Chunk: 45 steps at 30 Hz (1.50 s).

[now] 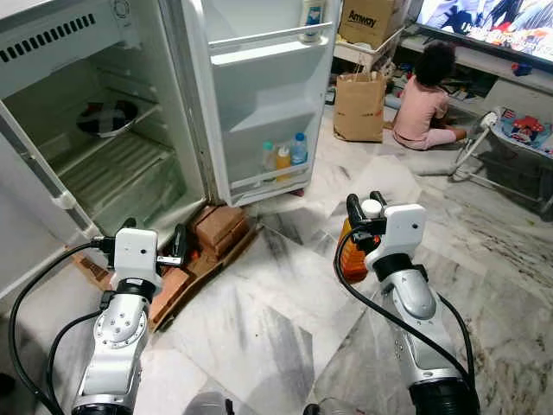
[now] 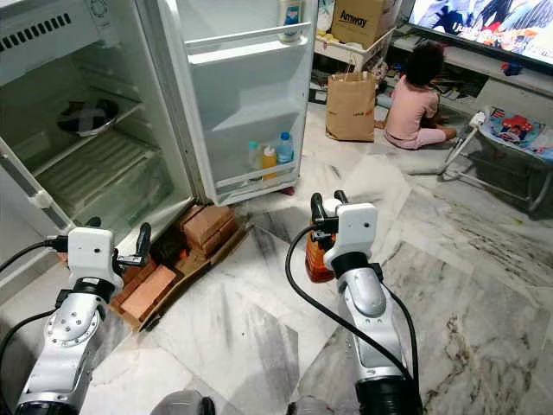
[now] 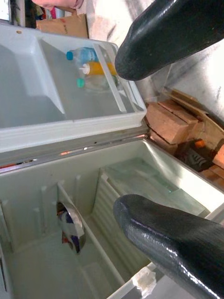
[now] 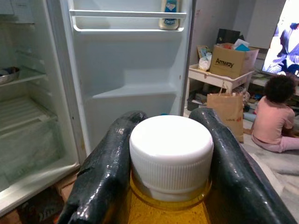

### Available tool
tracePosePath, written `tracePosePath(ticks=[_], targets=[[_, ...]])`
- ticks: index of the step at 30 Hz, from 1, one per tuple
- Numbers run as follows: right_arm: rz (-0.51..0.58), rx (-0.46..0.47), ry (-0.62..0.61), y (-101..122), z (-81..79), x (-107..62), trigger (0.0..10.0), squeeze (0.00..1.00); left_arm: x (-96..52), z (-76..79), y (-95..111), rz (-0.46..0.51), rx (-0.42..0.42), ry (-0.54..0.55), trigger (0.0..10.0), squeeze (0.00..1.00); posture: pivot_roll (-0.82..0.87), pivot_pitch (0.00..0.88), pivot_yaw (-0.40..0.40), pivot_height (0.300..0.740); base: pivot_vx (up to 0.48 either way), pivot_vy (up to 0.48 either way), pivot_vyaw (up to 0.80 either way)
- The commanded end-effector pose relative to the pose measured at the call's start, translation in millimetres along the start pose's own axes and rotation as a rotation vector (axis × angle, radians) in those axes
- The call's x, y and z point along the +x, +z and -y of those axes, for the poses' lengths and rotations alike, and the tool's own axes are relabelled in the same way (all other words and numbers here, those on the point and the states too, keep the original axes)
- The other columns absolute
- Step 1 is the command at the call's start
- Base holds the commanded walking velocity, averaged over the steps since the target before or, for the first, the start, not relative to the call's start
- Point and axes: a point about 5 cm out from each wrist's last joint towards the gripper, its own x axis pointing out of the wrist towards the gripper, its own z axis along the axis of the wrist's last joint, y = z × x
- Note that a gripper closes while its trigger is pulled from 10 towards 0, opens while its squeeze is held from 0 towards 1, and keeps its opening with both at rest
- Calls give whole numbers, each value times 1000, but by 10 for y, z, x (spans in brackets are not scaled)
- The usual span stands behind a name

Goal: Restocking fridge

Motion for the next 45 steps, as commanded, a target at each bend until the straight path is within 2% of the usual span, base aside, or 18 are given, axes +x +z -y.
tracePosePath(ticks=[1, 8, 28, 32, 36, 45], targets=[[40, -23, 30, 72, -30, 30, 10000, 0, 3, -1, 36, 20, 4, -2, 10000, 0, 84, 80, -14, 740, 255, 0, 0], [41, -32, 44, 66, -62, 30, 10000, 0, -5, 45, 31, 20, -1, -13, 10000, 0, 88, 86, -22, 740, 337, 0, 712], [51, -39, 39, 86, 0, 59, 10000, 0, -1, 49, 17, 15, -19, -15, 10000, 0, 82, 86, -22, 740, 421, 0, 130], [78, -72, 87, 127, -51, 62, 10000, 0, 5, 52, 15, 14, -22, -15, 10000, 0, 82, 84, -22, 740, 377, 295, 136], [77, -61, 85, 123, -66, 73, 10000, 0, 14, 50, 11, 10, -31, -11, 10000, 0, 83, 83, -23, 740, 352, 326, 600], [65, -60, 75, 110, -38, 80, 10000, 0, 11, 63, 8, 10, -27, -14, 10000, 0, 80, 81, -27, 740, 326, 352, 0]])
